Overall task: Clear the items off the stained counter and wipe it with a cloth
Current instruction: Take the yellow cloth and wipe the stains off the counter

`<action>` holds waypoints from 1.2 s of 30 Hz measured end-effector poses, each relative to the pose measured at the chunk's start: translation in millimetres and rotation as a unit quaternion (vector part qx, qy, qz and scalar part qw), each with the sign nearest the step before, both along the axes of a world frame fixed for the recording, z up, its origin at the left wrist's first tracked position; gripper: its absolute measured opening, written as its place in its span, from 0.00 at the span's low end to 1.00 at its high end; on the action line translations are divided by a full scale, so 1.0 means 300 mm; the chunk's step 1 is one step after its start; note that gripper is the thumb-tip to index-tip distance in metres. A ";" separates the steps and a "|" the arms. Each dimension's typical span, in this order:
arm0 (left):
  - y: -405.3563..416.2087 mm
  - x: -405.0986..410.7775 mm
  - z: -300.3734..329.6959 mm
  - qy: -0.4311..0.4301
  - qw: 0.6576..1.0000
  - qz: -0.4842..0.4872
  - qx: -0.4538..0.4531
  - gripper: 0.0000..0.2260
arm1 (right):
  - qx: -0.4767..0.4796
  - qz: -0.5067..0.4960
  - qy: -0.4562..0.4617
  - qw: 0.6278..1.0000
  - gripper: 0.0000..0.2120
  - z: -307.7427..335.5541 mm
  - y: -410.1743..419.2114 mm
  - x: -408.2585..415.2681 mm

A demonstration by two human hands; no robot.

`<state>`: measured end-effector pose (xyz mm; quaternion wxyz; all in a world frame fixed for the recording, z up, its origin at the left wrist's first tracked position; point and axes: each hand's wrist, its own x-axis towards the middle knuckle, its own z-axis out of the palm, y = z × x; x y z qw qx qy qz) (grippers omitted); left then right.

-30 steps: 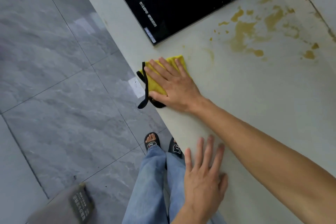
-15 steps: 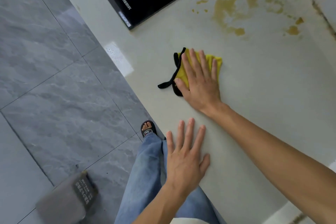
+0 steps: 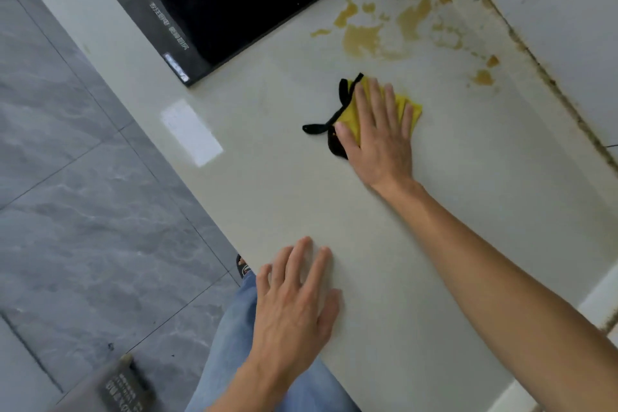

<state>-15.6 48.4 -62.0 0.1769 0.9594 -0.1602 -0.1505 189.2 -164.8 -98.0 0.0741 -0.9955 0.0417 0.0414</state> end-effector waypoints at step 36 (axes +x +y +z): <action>0.227 0.899 -0.193 -0.137 0.965 -0.221 -0.034 0.31 | -0.023 0.014 -0.012 1.000 0.34 -0.011 0.077 0.214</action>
